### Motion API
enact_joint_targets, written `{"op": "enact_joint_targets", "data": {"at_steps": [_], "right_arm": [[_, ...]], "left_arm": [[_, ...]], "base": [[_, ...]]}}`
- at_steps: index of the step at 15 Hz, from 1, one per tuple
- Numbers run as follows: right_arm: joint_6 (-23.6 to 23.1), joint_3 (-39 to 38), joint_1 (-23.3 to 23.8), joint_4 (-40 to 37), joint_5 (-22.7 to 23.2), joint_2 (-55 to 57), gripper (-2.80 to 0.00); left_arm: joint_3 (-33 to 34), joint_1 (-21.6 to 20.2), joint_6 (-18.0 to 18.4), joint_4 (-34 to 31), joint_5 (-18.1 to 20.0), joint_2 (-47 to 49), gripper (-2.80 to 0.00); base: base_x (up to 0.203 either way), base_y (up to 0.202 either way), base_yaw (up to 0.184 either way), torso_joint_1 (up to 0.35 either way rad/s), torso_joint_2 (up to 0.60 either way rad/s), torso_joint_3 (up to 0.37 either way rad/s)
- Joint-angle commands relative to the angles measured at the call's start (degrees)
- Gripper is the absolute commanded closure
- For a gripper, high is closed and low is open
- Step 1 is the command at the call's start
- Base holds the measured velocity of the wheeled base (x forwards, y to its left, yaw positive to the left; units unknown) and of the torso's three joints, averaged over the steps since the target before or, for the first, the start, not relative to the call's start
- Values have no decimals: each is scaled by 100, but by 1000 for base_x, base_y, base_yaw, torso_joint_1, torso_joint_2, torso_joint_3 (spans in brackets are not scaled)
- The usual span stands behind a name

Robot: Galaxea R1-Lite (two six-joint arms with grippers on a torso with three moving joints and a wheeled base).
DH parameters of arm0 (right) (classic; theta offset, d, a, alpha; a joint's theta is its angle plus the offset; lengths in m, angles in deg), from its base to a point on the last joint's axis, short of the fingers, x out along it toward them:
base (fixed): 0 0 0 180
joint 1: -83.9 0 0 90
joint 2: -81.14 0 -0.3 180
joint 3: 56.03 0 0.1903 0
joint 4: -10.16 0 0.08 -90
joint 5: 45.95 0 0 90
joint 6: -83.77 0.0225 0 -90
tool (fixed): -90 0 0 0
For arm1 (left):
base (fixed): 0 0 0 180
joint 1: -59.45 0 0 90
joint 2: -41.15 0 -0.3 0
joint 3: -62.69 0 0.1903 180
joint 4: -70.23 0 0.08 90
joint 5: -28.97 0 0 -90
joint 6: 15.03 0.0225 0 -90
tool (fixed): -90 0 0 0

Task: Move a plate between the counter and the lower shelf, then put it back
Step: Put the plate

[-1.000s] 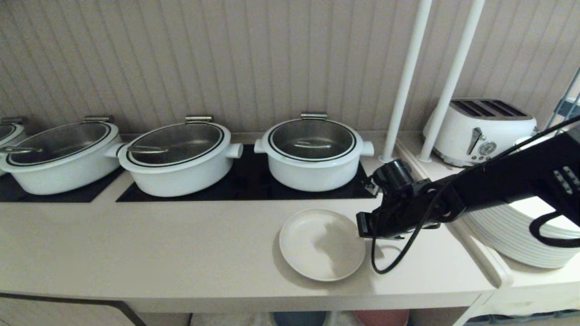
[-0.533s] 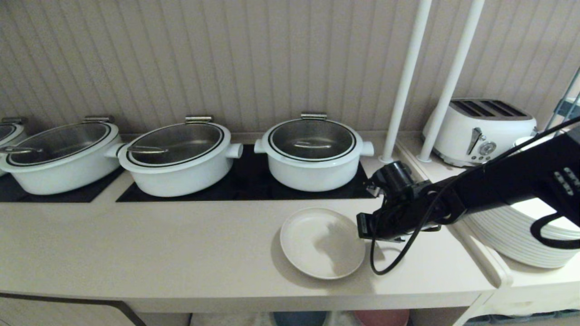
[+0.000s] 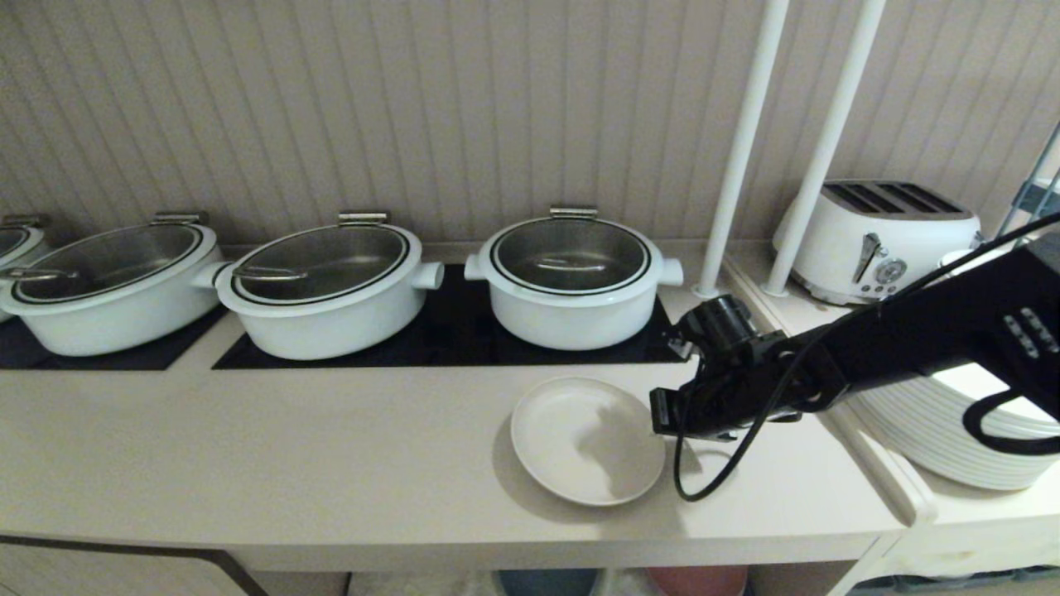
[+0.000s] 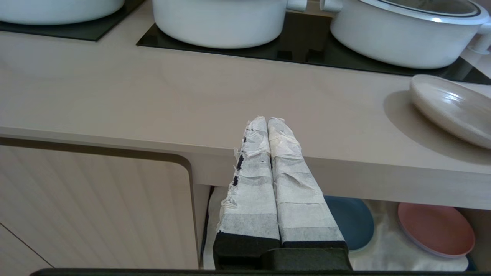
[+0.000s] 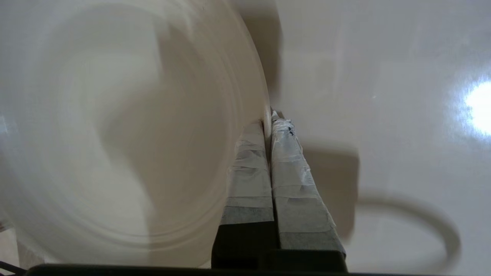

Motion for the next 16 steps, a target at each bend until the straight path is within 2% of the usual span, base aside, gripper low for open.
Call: {"op": "enact_joint_targets", "data": {"at_steps": [1,9,10,16], "right_arm": [[15,-8,-10,17,8,-72,0],[24,-64,-2,53,1,-189,0],[24,-85,-8,133,1,-189,-280],[15,-79,-1,193,-16,-143,-280]], "left_arm": [[-3,0,-7,0,-3,-2,0],[2,0,-7,0,-3,-2,0],[5,0,-7,0,-3,-2,0],[5,0,-7,0,-3,-2,0]], "base": [[0,0,0,0,0,0],[0,0,0,0,0,0],[0,0,0,0,0,0],[0,0,0,0,0,0]]}}
